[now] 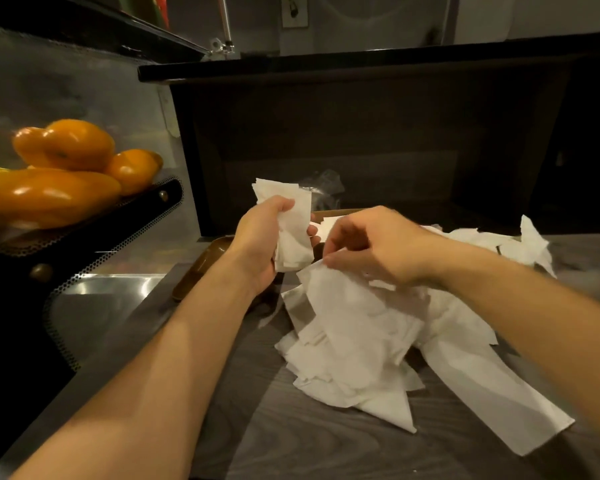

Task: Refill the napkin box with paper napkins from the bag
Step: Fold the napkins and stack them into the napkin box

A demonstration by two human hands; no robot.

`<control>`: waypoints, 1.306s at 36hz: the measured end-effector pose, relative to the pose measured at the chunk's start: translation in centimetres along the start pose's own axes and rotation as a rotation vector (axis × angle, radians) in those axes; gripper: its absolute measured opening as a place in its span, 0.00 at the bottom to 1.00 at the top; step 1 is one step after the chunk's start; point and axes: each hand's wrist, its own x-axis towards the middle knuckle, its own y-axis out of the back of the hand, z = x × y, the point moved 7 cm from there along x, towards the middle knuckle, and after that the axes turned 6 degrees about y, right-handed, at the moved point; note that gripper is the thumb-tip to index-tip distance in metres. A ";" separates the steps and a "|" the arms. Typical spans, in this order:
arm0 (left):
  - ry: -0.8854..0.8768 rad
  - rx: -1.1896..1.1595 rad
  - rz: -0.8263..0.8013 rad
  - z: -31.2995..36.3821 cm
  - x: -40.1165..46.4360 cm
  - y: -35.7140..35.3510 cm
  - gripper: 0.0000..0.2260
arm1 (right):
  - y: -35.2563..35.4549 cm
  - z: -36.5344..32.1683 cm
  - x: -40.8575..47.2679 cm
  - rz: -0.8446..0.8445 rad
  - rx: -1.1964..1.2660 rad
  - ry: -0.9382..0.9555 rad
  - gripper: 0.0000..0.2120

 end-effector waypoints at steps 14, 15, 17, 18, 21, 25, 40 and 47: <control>-0.045 -0.090 0.116 0.6 1.7 2.2 0.11 | -6.5 -1.0 3.1 -0.331 -0.485 -0.019 0.17; -0.041 -0.087 0.118 0.5 1.7 2.3 0.10 | -6.8 -1.0 3.2 -0.355 -0.483 -0.032 0.20; -0.030 -0.094 0.112 0.4 1.7 2.2 0.11 | -6.9 -1.1 3.5 -0.358 -0.474 -0.028 0.23; -0.027 -0.095 0.110 0.4 1.7 2.2 0.12 | -6.9 -1.1 3.8 -0.348 -0.467 -0.023 0.23; -0.036 -0.081 0.116 0.5 1.8 2.2 0.13 | -6.9 -0.8 4.1 -0.293 -0.433 -0.023 0.22; -0.037 -0.072 0.109 0.7 1.8 2.1 0.10 | -6.3 -1.2 3.8 -0.096 -0.411 0.017 0.15; 0.013 0.099 -0.111 0.5 0.1 0.2 0.17 | 2.3 -4.2 -3.2 0.405 -0.110 0.474 0.06; 0.137 0.105 -0.467 -1.1 -2.9 -3.5 0.19 | 4.2 -1.6 -3.9 0.434 0.332 0.273 0.06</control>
